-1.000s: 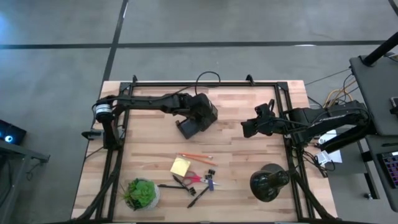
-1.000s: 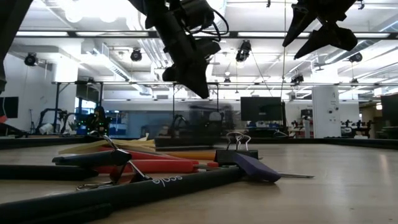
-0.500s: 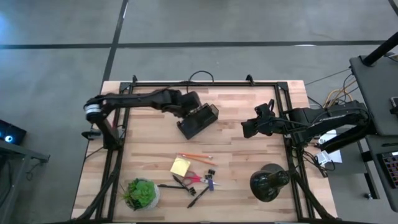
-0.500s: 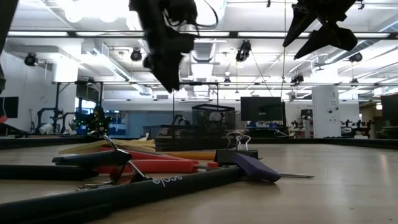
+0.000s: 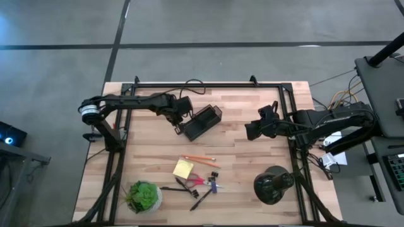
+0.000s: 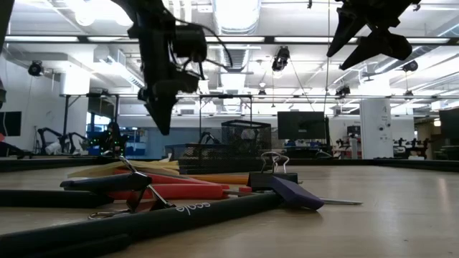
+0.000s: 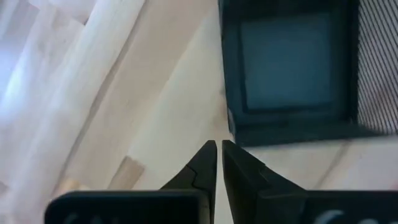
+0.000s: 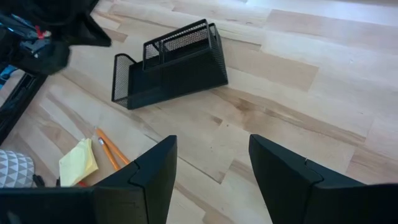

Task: Pick and place office supplies into organizer
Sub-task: Adjust the desk organizer

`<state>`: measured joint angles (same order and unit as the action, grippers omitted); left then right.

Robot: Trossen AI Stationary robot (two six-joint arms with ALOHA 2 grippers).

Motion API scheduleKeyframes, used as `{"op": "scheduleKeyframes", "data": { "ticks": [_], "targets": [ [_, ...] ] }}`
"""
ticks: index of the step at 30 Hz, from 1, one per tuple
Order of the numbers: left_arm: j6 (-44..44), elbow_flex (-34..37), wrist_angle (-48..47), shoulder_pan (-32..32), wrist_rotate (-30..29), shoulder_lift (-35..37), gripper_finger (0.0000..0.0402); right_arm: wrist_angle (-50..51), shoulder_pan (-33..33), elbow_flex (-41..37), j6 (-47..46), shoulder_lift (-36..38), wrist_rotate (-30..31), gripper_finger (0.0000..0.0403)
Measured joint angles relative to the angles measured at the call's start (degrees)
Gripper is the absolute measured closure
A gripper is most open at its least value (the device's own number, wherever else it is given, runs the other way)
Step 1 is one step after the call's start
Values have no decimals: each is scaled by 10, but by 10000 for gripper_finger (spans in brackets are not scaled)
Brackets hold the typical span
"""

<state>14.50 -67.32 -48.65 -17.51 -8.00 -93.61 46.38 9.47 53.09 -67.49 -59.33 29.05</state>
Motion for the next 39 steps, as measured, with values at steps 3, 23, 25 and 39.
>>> {"op": "scheduleKeyframes", "data": {
  "ticks": [3,23,25,39],
  "targets": [
    [28,11,19,-11,-3,-13,400,0,0,0,-9,0,8,209],
    [43,11,141,-7,234,-83,402,-9,0,0,-30,-2,8,209],
    [51,11,211,2,279,-82,402,-8,0,0,-28,-2,9,209],
    [13,2,230,6,157,6,402,-29,0,-6,-75,-38,-9,209]
  ]
}}
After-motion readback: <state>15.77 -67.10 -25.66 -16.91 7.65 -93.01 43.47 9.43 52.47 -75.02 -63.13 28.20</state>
